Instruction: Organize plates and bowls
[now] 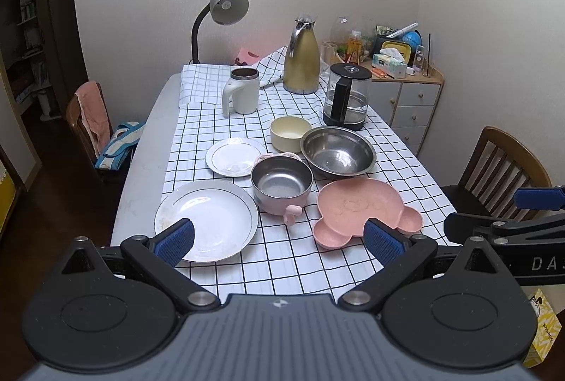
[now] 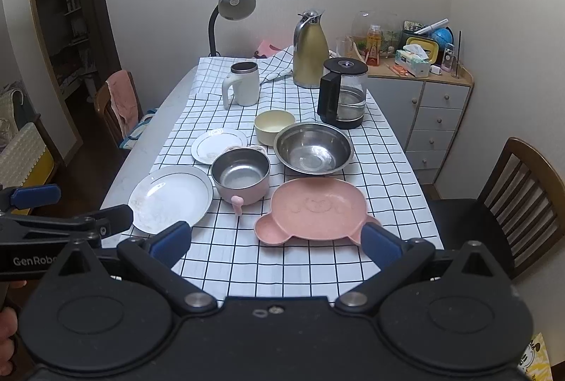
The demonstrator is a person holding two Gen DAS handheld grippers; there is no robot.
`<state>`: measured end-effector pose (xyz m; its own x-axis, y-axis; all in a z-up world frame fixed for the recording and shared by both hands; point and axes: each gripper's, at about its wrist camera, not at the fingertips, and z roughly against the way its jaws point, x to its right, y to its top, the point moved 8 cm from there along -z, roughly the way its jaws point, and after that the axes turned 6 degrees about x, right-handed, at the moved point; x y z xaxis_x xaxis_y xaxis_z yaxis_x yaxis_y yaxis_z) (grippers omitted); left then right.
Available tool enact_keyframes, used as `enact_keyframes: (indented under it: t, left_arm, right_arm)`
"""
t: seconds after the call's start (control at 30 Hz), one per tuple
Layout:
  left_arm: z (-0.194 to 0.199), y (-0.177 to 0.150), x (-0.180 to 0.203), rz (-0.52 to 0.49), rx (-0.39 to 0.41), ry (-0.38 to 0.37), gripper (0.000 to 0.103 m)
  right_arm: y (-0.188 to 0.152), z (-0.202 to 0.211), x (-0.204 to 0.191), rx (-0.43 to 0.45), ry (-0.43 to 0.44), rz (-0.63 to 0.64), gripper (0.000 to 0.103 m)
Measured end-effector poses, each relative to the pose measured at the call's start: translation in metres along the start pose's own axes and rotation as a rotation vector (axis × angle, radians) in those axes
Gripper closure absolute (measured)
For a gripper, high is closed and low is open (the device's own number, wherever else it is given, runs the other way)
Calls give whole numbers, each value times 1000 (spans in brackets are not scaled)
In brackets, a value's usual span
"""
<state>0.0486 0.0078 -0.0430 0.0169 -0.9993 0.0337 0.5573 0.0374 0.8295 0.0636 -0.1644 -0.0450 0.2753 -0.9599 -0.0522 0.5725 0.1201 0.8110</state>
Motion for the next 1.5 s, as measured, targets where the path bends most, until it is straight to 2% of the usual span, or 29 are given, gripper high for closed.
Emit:
enact_keyframes:
  t: [1.5]
  left_arm:
    - [0,1,-29,10,19,-12,0]
  right_arm:
    - [4,-8,-26,4,-7,-3,0]
